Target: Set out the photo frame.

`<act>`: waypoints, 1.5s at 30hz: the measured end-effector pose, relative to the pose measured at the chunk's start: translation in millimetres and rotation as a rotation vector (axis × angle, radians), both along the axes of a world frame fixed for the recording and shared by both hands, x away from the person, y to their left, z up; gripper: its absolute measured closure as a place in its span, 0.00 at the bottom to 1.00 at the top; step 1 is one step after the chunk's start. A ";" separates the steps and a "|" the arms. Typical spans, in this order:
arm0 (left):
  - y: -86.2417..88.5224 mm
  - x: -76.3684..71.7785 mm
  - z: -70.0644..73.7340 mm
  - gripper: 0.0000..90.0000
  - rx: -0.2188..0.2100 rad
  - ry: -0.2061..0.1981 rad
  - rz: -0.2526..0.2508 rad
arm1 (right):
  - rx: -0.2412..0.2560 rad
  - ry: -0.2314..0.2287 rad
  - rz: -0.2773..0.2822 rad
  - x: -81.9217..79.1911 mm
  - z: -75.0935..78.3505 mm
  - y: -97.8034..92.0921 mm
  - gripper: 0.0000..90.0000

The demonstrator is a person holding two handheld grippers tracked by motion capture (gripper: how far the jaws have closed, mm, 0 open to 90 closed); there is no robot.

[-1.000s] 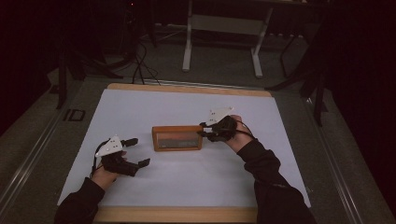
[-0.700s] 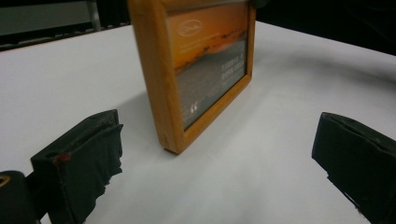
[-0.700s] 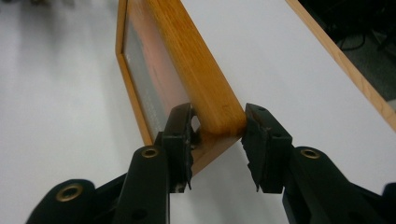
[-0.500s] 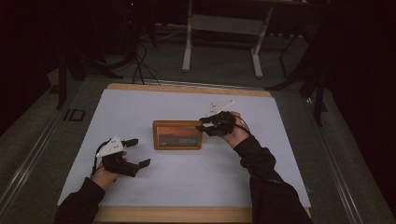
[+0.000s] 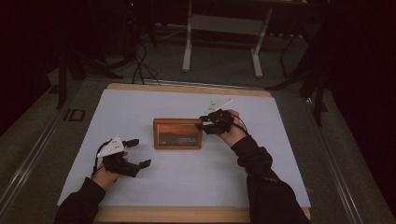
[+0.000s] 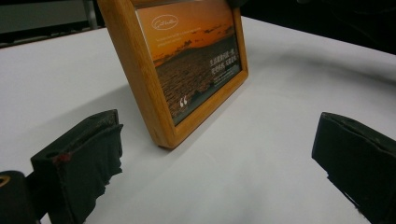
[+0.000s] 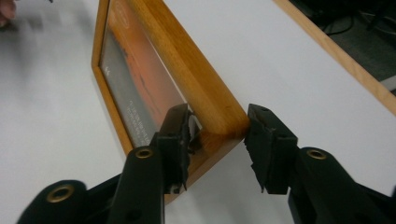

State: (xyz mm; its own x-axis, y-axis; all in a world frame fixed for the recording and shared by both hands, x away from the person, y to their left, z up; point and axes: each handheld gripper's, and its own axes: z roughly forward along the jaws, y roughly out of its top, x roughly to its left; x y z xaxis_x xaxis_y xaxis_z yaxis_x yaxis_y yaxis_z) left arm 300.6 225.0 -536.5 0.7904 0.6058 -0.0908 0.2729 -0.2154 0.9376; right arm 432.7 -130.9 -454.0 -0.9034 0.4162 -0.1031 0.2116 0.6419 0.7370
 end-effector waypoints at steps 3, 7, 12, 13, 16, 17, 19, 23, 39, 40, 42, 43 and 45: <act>0.0 0.1 -0.1 0.02 -0.002 0.002 -0.001 | 0.050 -0.008 -0.020 -2.8 3.6 -2.8 0.54; -0.4 -0.5 0.5 0.02 -0.003 -0.003 -0.004 | 0.102 -0.018 -0.045 -7.6 6.6 -8.8 0.41; -0.9 -0.8 0.6 0.02 -0.004 -0.001 -0.006 | 0.146 0.008 -0.042 -20.9 -1.9 -15.6 0.22; -0.9 -1.0 0.7 0.02 -0.008 -0.003 -0.006 | 0.152 0.012 -0.048 -22.9 -3.9 -16.5 0.21; -1.3 -1.3 0.8 0.02 -0.007 -0.003 -0.006 | 0.202 0.031 -0.053 -31.6 -14.0 -21.1 0.17; -1.3 -1.4 0.8 0.02 -0.004 -0.004 -0.008 | 0.202 0.027 -0.055 -34.1 -16.9 -22.5 0.17; -1.8 -1.6 0.8 0.02 0.001 -0.004 -0.008 | 0.201 0.022 -0.062 -38.8 -22.1 -25.6 0.16; -2.9 -2.5 0.9 0.02 0.006 -0.009 -0.010 | 0.214 0.025 -0.064 -47.5 -30.3 -34.1 0.16; -4.3 -3.8 1.1 0.02 0.015 -0.012 -0.016 | 0.237 0.038 -0.093 -83.6 -52.0 -75.9 0.15; -4.3 -4.0 1.1 0.02 0.016 -0.013 -0.016 | 0.234 0.038 -0.097 -85.2 -53.0 -78.0 0.15; -4.2 -4.1 1.1 0.02 0.015 -0.013 -0.016 | 0.238 0.045 -0.095 -88.8 -54.9 -82.2 0.15; -4.2 -4.3 1.1 0.02 0.016 -0.014 -0.016 | 0.237 0.051 -0.097 -90.7 -56.0 -84.2 0.15; -4.1 -4.6 1.0 0.02 0.015 -0.014 -0.016 | 0.236 0.054 -0.094 -92.6 -57.1 -86.0 0.15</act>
State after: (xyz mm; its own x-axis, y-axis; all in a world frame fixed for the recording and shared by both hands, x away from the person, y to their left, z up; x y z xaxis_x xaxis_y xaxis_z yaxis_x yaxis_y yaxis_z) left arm 296.0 220.9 -535.5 0.8011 0.5943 -0.0710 0.2563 -0.2334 0.9380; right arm 340.1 -216.8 -511.1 -0.8611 0.5056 0.0541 0.3052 0.4288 0.8503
